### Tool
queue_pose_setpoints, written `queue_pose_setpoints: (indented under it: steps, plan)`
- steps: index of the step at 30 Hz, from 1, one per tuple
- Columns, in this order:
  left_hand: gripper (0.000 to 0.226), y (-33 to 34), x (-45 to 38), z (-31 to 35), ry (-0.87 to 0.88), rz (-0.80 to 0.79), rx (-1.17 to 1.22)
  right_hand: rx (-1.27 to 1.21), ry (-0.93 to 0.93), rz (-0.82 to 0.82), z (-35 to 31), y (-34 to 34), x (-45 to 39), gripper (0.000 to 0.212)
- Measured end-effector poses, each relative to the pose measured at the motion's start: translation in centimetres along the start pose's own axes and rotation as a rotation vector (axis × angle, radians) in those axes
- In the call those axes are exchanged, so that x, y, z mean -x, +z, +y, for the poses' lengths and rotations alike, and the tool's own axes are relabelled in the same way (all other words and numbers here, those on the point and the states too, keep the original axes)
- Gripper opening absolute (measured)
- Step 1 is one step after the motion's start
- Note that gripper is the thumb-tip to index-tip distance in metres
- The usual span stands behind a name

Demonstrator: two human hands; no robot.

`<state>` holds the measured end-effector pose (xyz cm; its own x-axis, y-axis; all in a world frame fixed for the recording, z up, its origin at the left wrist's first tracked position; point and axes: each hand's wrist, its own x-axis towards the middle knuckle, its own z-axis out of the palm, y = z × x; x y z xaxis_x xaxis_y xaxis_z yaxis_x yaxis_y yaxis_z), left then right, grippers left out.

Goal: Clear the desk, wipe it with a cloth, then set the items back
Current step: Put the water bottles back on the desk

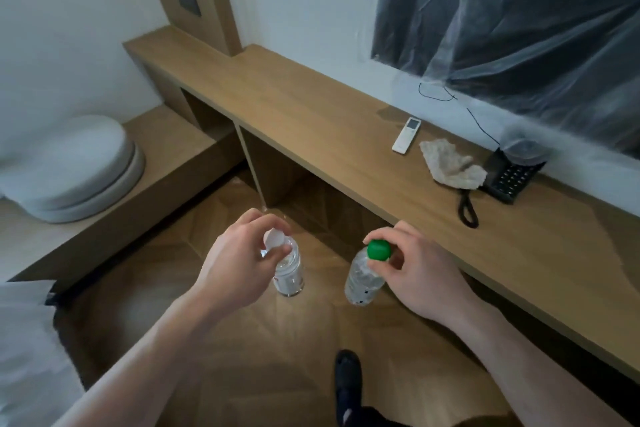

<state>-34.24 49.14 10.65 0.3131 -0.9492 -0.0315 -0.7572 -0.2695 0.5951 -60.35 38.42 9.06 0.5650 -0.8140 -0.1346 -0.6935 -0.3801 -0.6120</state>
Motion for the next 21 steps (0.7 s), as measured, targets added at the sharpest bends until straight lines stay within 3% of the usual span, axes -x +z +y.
queue_pose_setpoints:
  steps: [13,21]
  plan:
    - [0.011,-7.4,-12.2,-4.0,-0.104,0.257,0.017,0.007,-0.219,-0.128,-5.8,-2.0,-21.7,0.027]
    - [0.013,-12.5,-19.2,-12.3,-0.123,0.244,-0.024,0.015,-0.238,-0.122,-12.3,1.3,-32.6,0.026]
